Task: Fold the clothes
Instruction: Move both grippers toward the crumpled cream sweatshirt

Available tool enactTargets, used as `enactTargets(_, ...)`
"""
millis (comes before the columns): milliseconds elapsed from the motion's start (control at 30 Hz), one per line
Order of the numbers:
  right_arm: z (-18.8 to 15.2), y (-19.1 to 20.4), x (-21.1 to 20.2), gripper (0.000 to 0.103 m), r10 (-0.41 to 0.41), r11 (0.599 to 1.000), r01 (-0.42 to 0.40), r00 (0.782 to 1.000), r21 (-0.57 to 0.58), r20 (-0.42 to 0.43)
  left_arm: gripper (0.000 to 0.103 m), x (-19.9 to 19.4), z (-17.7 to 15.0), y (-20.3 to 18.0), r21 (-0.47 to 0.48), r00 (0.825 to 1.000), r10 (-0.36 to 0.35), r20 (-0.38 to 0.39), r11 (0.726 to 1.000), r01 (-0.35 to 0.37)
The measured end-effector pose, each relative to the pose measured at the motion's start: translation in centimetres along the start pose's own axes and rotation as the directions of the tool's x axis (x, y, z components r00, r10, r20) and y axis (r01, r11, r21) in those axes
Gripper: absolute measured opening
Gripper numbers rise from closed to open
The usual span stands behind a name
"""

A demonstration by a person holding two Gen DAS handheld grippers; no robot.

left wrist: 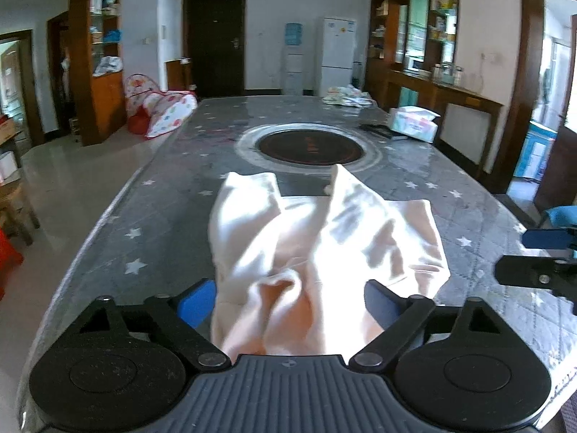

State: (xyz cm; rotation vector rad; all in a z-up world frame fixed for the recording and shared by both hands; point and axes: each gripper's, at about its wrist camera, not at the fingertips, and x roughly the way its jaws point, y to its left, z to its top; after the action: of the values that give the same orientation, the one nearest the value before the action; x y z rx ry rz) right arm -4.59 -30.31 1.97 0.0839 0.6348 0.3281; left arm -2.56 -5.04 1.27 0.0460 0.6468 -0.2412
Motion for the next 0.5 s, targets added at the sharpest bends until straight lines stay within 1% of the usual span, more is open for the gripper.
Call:
enactTargets(133,0.2,-0.1,0.4,0.100,-0.003,1.000,0.003,1.000,-0.004,-0.002,0.072,0.6,0.4,-0.5,0.026,0.999,-0.048,0.009,0.999,0.048)
enactTargets(167,0.2,-0.2,0.5,0.098,-0.003,1.000,0.003,1.000,-0.003,-0.002,0.069,0.8,0.5,-0.6,0.029,0.998,-0.056,0.011,0.998,0.056)
enactTargets(233,0.4,-0.3,0.7,0.097,-0.003,1.000,0.003,1.000,0.000,-0.002,0.053,1.3,0.9,-0.8,0.042,0.996,-0.089,0.016,0.995,0.089)
enactTargets(267,0.4,-0.3,0.8,0.096,-0.005,1.000,0.005,1.000,0.000,-0.002,0.051,1.5,1.1,-0.9,0.048,0.994,-0.106,0.019,0.993,0.105)
enactTargets(367,0.8,-0.5,1.0,0.094,-0.014,1.000,0.014,1.000,0.001,-0.002,0.044,2.5,1.6,-1.3,0.060,0.992,-0.127,0.010,0.990,0.127)
enactTargets(500,1.2,-0.9,1.4,0.094,-0.022,1.000,0.022,1.000,0.003,-0.005,0.045,3.2,2.4,-1.7,0.084,0.991,-0.128,0.037,0.989,0.125)
